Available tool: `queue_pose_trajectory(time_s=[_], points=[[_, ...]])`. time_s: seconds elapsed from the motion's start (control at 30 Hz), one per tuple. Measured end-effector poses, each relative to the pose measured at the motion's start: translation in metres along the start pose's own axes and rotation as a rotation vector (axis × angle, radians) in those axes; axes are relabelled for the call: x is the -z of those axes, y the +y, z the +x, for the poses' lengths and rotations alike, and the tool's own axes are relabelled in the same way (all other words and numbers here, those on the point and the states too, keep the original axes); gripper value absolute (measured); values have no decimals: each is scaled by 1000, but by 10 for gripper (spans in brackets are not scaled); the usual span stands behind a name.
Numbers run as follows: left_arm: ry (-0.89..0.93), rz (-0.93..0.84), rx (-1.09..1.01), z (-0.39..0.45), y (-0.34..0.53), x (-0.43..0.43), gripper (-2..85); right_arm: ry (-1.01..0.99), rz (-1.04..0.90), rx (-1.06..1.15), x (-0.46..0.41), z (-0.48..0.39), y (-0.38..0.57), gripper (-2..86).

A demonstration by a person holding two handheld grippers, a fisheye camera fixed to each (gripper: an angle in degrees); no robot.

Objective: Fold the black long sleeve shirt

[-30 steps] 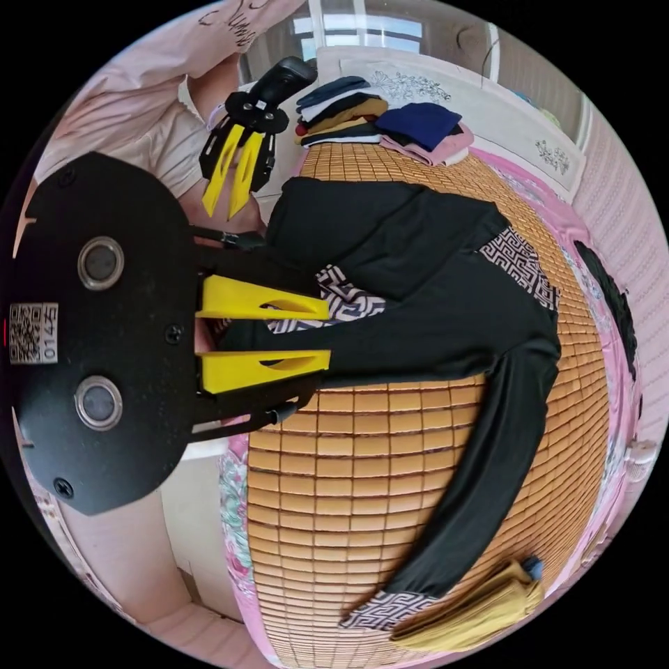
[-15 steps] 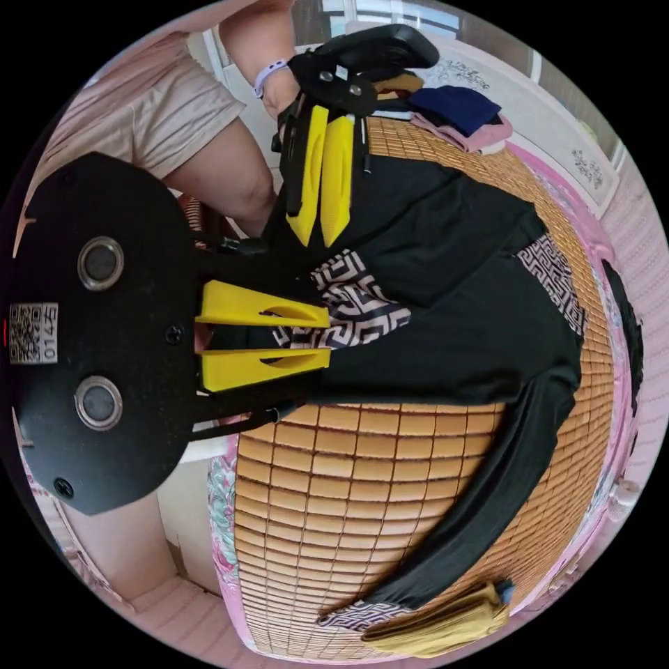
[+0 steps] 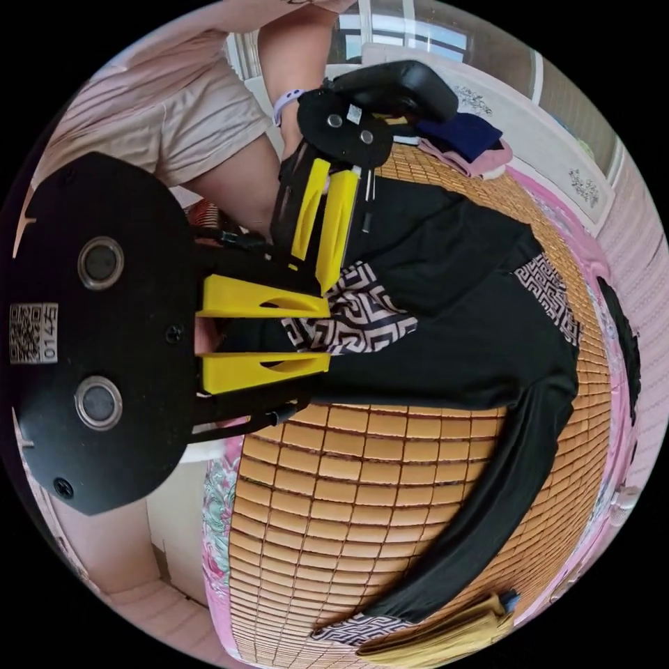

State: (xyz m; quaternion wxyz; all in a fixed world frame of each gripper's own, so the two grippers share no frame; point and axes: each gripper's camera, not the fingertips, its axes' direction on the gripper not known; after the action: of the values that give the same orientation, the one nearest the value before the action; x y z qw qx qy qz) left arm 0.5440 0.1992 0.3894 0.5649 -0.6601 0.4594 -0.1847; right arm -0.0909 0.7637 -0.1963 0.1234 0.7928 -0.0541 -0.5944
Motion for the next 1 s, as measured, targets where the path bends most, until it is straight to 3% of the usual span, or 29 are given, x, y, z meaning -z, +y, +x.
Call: queue_pose_trajectory(time_s=[0.3, 0.5, 0.83, 1.0], points=[[18, -45, -5, -4, -12, -10, 66, 1, 44, -243, 46, 64, 18, 14], [-25, -27, 5, -1, -23, -8, 65, -84, 47, -108, 65, 43, 16, 29], [-51, -38, -31, -3, -17, -6, 39, -63, 48, -193, 74, 48, 3, 3], [0, -65, -92, -8, -2, -8, 72, -36, -5, -198, 79, 55, 8, 1]])
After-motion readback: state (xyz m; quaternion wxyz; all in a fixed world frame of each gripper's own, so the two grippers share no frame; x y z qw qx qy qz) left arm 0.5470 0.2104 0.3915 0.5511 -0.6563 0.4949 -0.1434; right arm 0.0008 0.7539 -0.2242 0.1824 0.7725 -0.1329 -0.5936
